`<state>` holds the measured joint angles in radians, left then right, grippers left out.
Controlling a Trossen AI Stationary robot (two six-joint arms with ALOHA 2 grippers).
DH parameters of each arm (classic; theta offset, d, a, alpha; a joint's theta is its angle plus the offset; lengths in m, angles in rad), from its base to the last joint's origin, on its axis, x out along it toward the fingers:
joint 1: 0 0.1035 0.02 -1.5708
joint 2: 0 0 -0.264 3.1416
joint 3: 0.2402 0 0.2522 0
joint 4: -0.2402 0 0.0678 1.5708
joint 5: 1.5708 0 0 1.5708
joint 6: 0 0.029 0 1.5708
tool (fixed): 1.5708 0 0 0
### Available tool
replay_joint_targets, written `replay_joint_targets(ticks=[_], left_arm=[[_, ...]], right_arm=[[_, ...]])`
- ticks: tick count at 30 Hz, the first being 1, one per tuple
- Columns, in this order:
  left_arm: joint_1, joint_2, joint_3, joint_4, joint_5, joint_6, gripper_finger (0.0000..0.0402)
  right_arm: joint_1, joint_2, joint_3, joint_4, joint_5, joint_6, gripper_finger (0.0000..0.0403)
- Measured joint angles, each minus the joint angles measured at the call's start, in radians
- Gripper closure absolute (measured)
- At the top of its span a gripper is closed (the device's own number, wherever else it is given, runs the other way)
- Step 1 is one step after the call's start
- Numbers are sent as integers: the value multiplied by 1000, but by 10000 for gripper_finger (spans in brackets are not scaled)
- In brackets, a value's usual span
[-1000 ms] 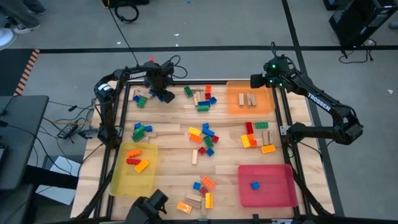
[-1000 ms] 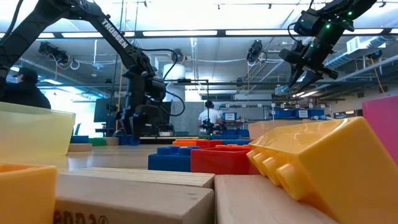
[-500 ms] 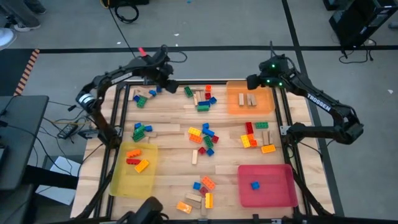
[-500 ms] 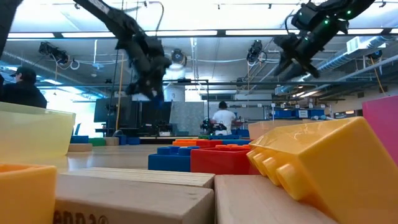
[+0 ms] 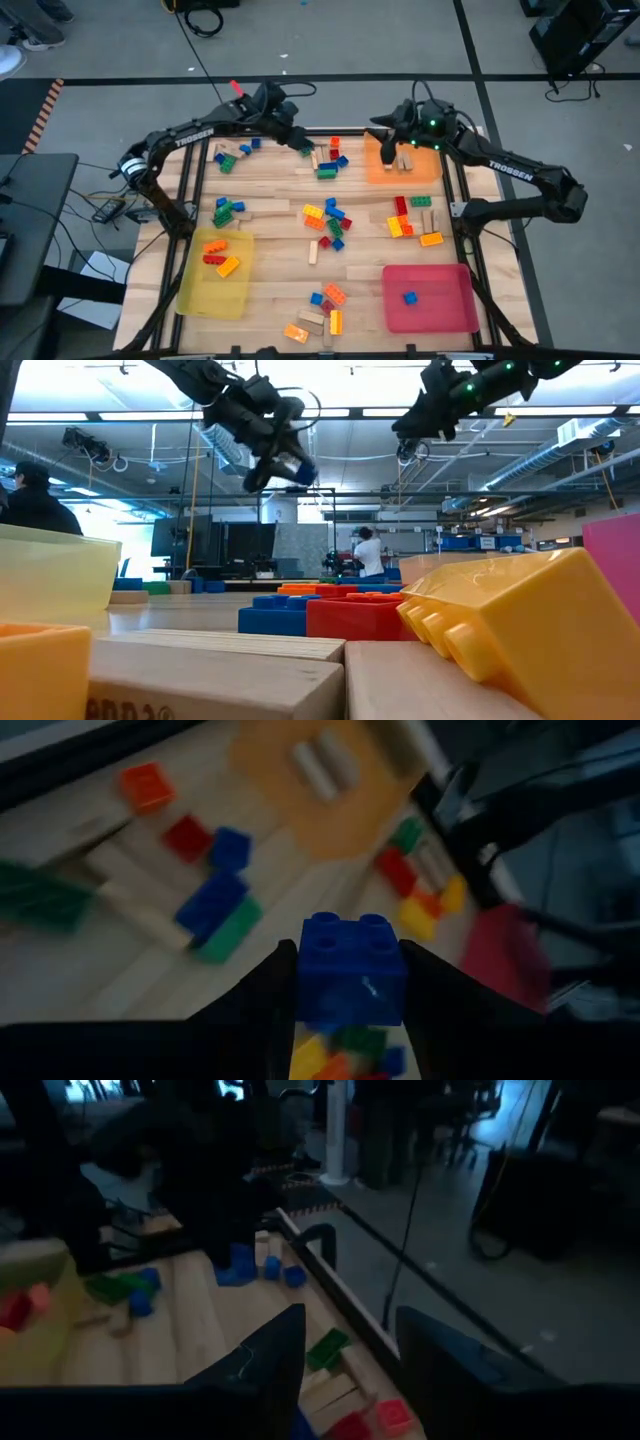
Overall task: Sort blocks by size
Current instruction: Put the small blue game piece into the red bin
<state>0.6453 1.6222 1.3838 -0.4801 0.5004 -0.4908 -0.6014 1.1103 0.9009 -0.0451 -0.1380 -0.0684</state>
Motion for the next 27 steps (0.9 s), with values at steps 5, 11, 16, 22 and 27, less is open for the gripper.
replay_joint_targets(ticks=[5, 11, 16, 22, 27], left_arm=[[-41, 0, 0, 124, 22, -87, 250], [-71, 0, 0, 229, 53, -148, 249], [-85, 1, 0, 285, 72, -188, 248], [-103, 1, 0, 304, 74, -197, 248], [-105, 2, 0, 304, 75, -197, 248]], right_arm=[[89, 0, 0, -36, 40, -104, 202], [189, 1, 0, -22, 79, -230, 155], [247, 33, 0, 62, 94, -233, 119], [297, 143, 0, 199, 116, -279, 91], [318, 213, 0, 319, 251, -348, 87]])
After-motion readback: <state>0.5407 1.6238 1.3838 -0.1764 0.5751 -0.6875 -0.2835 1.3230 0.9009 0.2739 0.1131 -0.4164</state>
